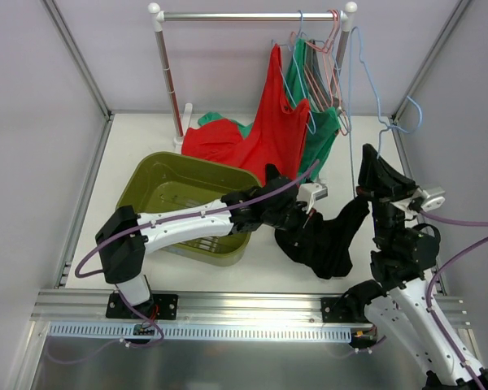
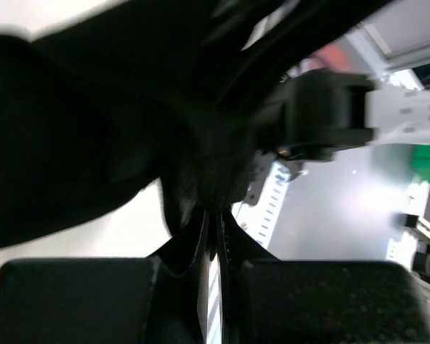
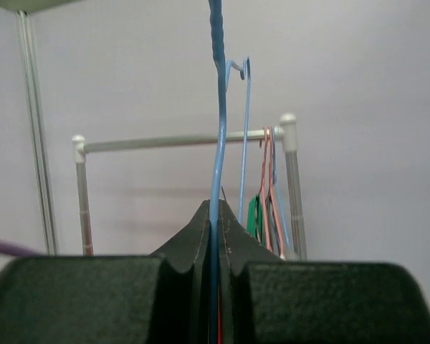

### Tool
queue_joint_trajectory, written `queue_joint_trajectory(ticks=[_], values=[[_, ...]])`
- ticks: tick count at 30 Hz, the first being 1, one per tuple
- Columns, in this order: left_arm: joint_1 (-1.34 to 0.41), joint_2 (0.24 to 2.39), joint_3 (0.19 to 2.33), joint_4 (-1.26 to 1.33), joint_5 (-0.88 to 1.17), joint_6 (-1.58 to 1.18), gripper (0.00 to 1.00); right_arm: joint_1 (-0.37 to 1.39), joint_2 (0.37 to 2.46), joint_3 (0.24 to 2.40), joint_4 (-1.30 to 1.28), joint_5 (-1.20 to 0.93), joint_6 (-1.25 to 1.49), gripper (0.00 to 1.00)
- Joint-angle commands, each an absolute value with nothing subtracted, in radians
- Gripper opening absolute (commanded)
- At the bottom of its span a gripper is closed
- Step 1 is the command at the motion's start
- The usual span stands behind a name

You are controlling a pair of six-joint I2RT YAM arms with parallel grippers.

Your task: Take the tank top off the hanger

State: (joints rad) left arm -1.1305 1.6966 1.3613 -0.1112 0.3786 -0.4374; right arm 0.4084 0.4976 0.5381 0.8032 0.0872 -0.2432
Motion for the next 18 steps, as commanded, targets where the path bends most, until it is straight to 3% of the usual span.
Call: queue_joint_trajectory(ticks=[1, 5, 8, 11, 14, 15, 16, 17, 18], values=[[-1.124, 1.706, 1.313, -0.054, 0.338, -0.428, 0.00, 0.411, 0.505, 0.620, 1.117, 0.035, -0.365, 0.00], [-1.123, 1.721, 1.264, -0.055, 0.272, -0.455, 0.00, 0.411, 0.506, 0.649, 1.071, -0.021, -0.397, 0.00], [-1.123, 1.717, 1.238, -0.057, 0.180, -0.480, 0.00, 0.411, 0.465, 0.710, 0.860, -0.109, -0.397, 0.00], [-1.123, 1.715, 1.238, -0.058, 0.166, -0.480, 0.00, 0.410, 0.443, 0.672, 0.865, -0.135, -0.394, 0.00], [-1.123, 1.701, 1.244, -0.069, 0.144, -0.480, 0.00, 0.411, 0.436, 0.806, 0.556, -0.173, -0.309, 0.00], [-1.123, 1.684, 1.247, -0.078, 0.127, -0.480, 0.00, 0.411, 0.471, 0.872, 0.314, -0.179, -0.234, 0.00], [-1.123, 1.675, 1.253, -0.107, 0.105, -0.477, 0.04, 0.411, 0.498, 1.002, 0.201, -0.173, -0.204, 0.00], [-1.123, 1.664, 1.268, -0.126, 0.056, -0.474, 0.15, 0.410, 0.526, 1.056, 0.113, -0.157, -0.175, 0.00], [-1.123, 1.640, 1.279, -0.147, 0.025, -0.471, 0.54, 0.411, 0.578, 1.099, 0.000, -0.150, -0.131, 0.00]])
